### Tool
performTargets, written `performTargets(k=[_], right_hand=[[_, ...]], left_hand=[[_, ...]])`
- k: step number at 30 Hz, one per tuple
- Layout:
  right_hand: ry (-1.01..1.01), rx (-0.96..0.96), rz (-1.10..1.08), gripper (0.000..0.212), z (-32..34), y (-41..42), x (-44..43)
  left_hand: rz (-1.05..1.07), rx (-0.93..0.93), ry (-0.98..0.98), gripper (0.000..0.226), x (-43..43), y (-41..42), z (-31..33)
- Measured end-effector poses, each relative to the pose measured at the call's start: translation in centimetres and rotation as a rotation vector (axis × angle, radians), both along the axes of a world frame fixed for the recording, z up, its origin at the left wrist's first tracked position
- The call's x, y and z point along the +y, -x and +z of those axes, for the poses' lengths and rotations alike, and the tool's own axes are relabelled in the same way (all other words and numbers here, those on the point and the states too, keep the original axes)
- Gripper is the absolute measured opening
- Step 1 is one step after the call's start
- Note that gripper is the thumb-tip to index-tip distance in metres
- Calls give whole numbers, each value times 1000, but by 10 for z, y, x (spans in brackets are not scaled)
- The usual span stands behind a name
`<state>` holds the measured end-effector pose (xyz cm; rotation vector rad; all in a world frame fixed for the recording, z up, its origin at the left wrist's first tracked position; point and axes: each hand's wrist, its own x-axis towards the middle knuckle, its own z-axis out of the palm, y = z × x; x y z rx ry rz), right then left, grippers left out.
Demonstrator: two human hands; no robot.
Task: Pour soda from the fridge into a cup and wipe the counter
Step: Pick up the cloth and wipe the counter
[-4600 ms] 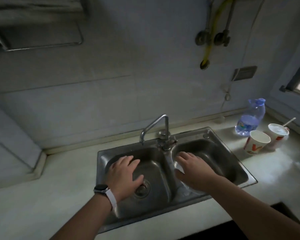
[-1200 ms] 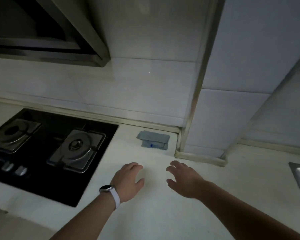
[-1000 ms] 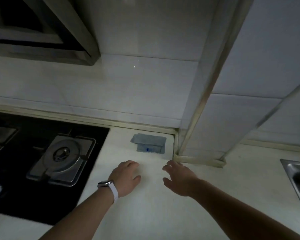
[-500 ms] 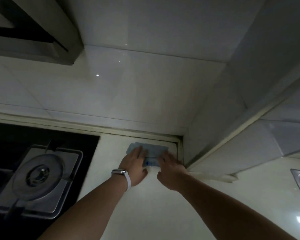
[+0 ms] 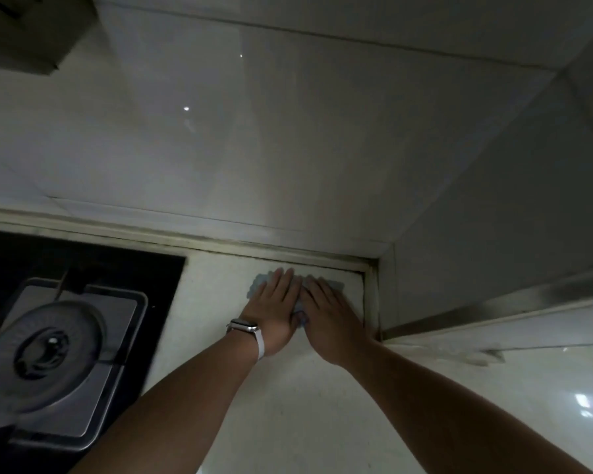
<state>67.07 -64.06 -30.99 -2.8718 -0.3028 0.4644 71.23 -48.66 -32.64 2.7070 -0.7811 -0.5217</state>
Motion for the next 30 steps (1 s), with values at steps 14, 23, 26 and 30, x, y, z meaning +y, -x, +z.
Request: performTargets(k=[14, 23, 26, 30], right_hand=[[55, 80, -64, 65, 9, 41, 18], [10, 32, -41, 63, 8, 130, 37], [0, 32, -49, 62, 9, 165, 44], [-3, 17, -47, 62, 9, 208, 53]], left_hand=[[44, 19, 10, 71, 16, 45, 2], [18, 19, -90, 75, 36, 132, -3], [13, 25, -101, 75, 45, 166, -5], [12, -5, -96, 71, 55, 208, -7]])
